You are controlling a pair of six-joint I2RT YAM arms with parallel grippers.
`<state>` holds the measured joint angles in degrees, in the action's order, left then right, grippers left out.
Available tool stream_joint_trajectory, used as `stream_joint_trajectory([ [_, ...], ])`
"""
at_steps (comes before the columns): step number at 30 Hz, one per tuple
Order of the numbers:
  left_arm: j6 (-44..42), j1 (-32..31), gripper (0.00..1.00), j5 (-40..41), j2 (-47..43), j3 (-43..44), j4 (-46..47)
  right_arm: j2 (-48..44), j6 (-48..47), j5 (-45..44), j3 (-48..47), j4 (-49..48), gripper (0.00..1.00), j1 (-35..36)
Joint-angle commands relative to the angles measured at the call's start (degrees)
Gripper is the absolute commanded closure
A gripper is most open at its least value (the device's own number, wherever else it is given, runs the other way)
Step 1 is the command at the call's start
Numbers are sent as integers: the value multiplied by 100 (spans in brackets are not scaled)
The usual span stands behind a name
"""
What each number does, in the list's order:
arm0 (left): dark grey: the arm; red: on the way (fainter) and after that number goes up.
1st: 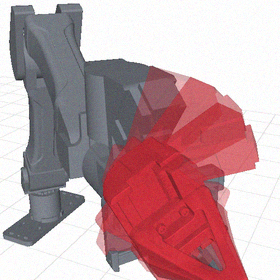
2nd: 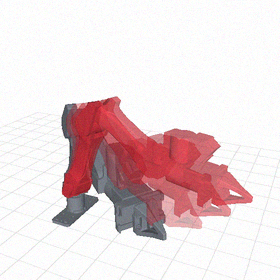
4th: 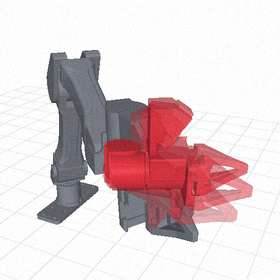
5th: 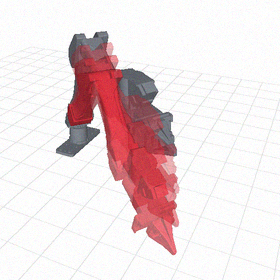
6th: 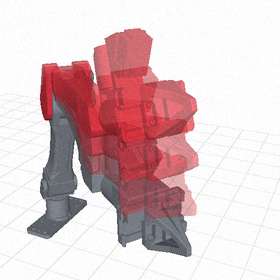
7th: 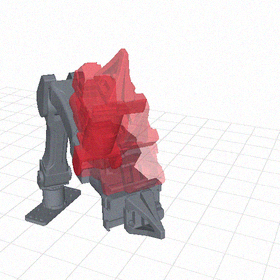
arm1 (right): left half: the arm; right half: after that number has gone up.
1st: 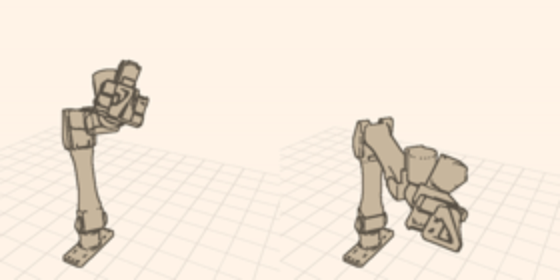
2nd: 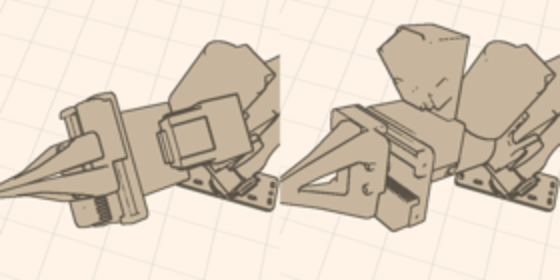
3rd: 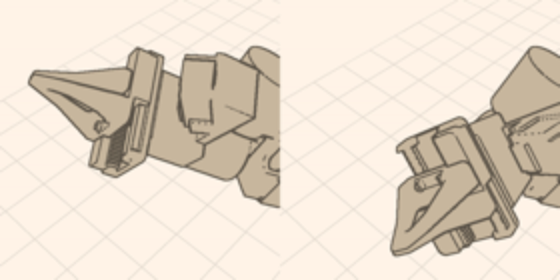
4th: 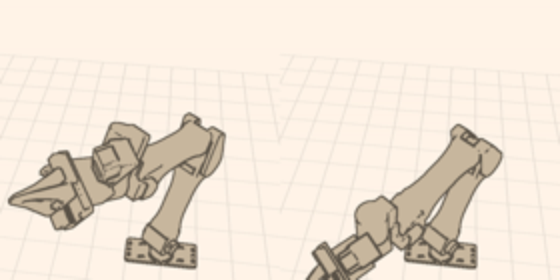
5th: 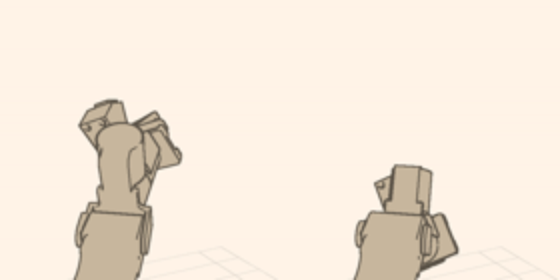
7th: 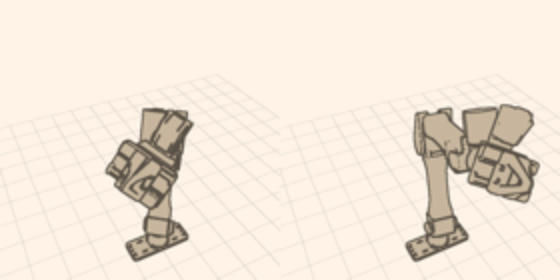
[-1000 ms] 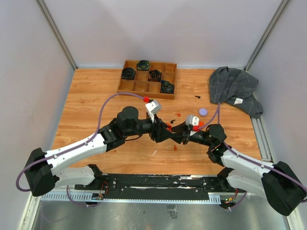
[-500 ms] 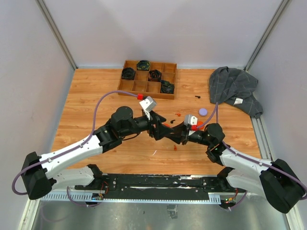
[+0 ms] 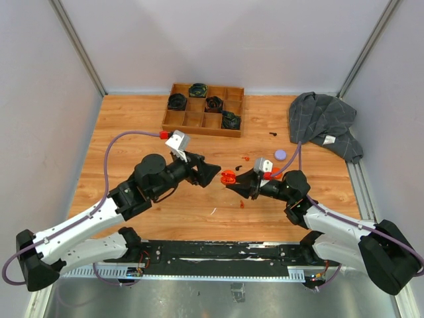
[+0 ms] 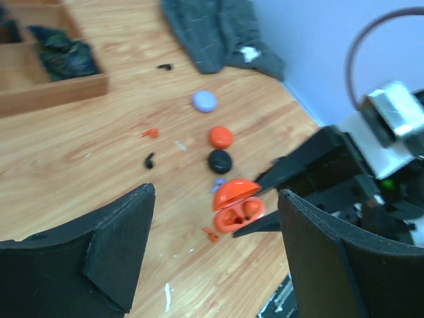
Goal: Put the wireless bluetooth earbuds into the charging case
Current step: Pick up the earbud from the center of the board.
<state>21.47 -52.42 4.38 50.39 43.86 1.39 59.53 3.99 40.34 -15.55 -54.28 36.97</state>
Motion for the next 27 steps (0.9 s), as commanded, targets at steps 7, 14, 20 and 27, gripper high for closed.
stream_joint_trajectory([
  [7, 1216, 1278, 20, 1286, 30, -318, -1687, -172, -301, -632, -74, 250, 94, -34],
  [14, 1343, 2383, 20, 944, 530, -695, -1500, -74, -363, -739, -88, 295, 94, -24],
  [20, 1109, 3105, 20, 696, 1307, -697, -1001, -29, -355, -713, -108, 299, 94, -23],
  [27, 884, 3558, 19, 584, 2710, -297, -796, -53, -399, -738, -111, 338, 94, -26],
])
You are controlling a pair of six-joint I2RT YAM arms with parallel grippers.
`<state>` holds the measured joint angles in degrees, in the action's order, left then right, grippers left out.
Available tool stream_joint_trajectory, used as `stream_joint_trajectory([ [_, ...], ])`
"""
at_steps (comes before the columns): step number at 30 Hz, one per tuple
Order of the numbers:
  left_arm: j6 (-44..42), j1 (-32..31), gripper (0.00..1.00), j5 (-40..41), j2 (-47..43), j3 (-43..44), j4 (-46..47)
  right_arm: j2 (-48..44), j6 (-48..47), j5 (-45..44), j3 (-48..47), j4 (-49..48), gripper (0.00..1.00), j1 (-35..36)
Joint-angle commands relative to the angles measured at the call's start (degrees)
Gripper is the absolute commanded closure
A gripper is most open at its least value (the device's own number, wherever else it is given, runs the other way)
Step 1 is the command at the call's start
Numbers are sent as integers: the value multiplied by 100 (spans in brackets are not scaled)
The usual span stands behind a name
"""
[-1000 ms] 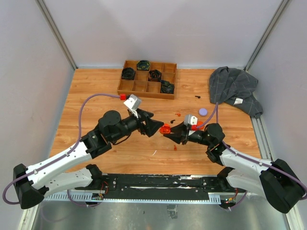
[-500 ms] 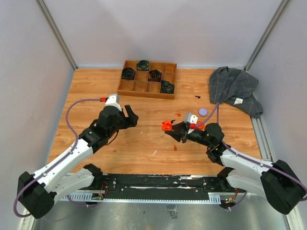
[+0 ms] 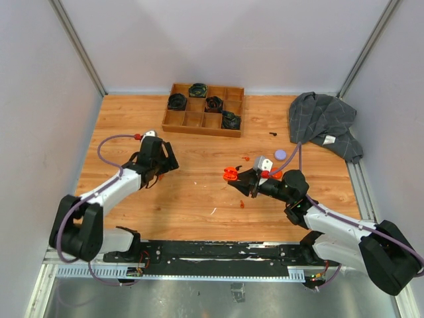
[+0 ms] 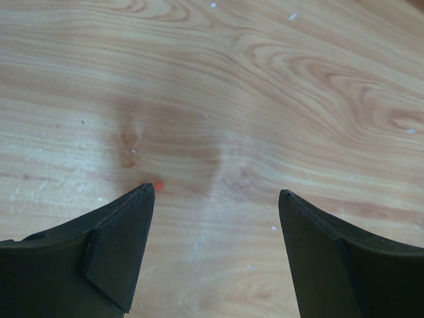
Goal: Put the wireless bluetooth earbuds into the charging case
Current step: Pick up the earbud from the center of the board.
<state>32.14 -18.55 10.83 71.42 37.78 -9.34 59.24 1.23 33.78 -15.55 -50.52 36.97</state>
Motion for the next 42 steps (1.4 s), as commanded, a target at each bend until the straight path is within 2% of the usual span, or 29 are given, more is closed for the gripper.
stream_joint_trajectory([
  [1, -208, 194, 19, -30, 769, 383, 230, -12, -122, -77, -114, -37, 94, -24],
  [8, -376, 220, 19, 1, 1423, 624, 134, 14, -105, -42, -124, -53, 94, -26],
  [17, -563, 216, 20, -569, 1656, 503, 53, 54, -88, -42, -136, -63, 94, -23],
  [24, -582, 212, 25, -888, 1505, 375, -169, 48, -88, -55, -133, -54, 94, -24],
  [35, -516, 203, 26, -851, 916, 62, -569, -7, -80, -47, -136, -45, 94, -23],
  [42, -543, 202, 25, -874, 439, 191, -770, -53, -80, -53, -123, -20, 94, -31],
])
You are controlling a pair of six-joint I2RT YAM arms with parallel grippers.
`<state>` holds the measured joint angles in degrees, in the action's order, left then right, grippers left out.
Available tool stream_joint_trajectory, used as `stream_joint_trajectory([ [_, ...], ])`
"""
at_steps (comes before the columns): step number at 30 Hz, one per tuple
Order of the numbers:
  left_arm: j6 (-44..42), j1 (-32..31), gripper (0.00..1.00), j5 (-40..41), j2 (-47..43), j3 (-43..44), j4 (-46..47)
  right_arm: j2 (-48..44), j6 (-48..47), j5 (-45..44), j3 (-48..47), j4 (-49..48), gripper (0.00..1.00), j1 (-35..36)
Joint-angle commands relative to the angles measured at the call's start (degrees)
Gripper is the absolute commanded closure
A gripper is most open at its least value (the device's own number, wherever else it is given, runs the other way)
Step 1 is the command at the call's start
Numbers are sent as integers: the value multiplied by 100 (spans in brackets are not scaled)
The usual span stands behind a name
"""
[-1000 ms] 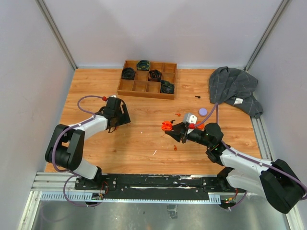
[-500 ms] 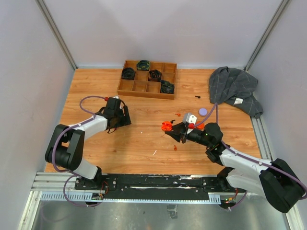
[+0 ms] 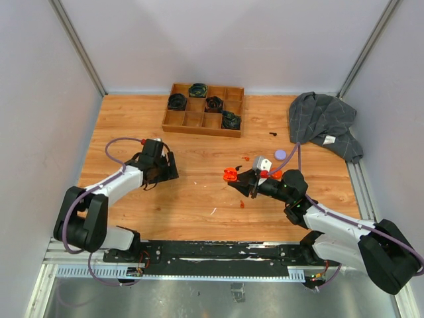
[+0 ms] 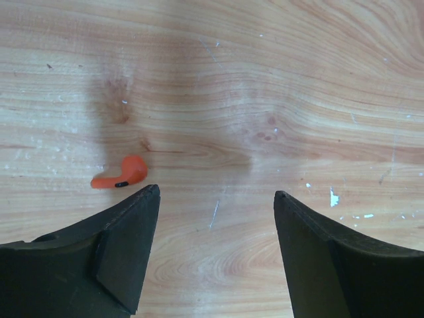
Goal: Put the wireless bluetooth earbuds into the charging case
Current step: Pick up the earbud from the center of the board.
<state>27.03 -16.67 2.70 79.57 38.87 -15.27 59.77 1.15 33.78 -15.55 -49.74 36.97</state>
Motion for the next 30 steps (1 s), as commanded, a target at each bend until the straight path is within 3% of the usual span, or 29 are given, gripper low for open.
stream_joint_trajectory([
  [1, -62, 14, 25, -23, -448, 140, -242, -106, -78, -52, -123, -96, 94, -24],
  [11, -498, 59, 22, 684, -249, 773, -909, -112, -80, -36, -131, -93, 94, -24],
  [20, -513, 429, 20, 444, 398, 800, -645, -142, -97, -43, -124, -56, 94, -24],
  [30, -429, 436, 19, 214, 500, 638, -633, -87, -69, -20, -142, -80, 94, -28],
])
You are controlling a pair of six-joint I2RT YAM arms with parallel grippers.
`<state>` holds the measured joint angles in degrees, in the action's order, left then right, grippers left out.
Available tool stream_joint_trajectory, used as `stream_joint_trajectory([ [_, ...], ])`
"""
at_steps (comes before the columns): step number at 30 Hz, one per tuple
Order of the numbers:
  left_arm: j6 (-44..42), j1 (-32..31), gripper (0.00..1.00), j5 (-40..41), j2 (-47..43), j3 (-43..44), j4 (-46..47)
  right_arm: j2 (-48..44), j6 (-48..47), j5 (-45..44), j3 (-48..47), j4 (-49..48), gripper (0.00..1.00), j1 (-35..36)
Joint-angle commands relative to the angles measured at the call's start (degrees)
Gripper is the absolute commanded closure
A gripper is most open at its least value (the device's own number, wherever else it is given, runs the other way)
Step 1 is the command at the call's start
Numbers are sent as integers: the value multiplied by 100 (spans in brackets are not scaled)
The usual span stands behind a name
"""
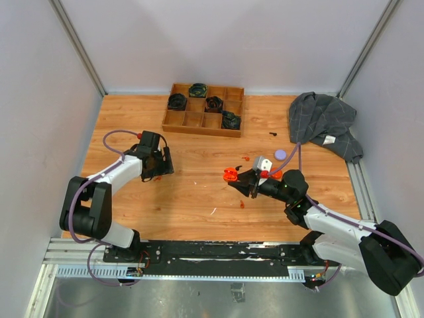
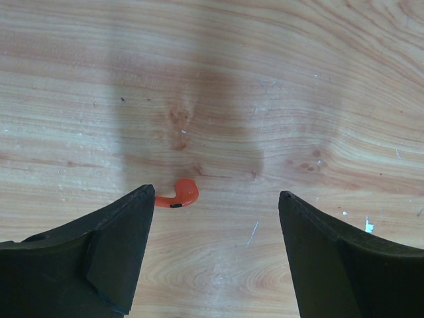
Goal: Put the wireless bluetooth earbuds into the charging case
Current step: Pick up the earbud from the center of the board.
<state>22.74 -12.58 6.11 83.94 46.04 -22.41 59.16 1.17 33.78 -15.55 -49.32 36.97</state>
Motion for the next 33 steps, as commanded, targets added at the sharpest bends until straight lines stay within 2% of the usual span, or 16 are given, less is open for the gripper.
stream_joint_trajectory([
  [1, 2, 27, 19, -134, 60, -92, 99, -17, -68, -15, -141, -122, 94, -26],
  [14, 26, 27, 20, -189, 113, -107, 15, -28, -73, -15, -143, -119, 94, -28],
  [24, 65, 19, 29, -392, -77, -174, -95, -6, -53, -14, -150, -125, 94, -26],
  [33, 64, 19, 29, 126, -31, 24, -315, 17, -54, -11, -154, -130, 94, -24],
])
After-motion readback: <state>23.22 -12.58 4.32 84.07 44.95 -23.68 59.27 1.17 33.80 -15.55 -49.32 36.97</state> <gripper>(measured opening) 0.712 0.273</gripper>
